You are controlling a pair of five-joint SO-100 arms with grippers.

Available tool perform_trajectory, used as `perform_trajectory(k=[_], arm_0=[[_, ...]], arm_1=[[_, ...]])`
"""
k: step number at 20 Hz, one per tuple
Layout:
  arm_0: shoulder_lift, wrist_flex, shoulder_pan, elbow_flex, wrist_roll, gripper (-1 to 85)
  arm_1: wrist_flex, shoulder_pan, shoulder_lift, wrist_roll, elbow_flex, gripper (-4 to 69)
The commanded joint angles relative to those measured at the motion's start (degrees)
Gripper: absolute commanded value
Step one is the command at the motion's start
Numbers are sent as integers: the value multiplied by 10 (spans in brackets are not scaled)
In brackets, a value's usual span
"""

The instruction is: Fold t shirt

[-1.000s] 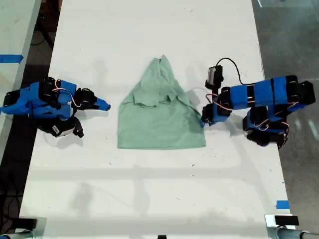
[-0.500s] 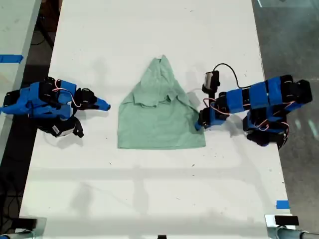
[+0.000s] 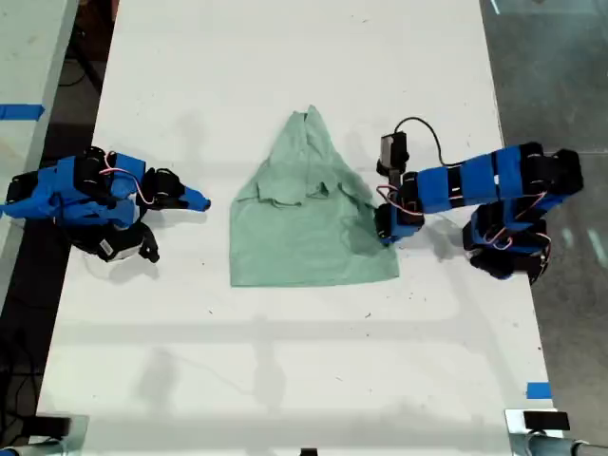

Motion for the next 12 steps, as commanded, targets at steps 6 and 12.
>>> perform_trajectory(k=[6,12], arm_0=[[3,-14,3,1,-4,0],[3,-14,4,1,-4,0]], arm_1=[[120,-23,-125,-58,-352,2],[117,-57,-376,-100,-616,2]])
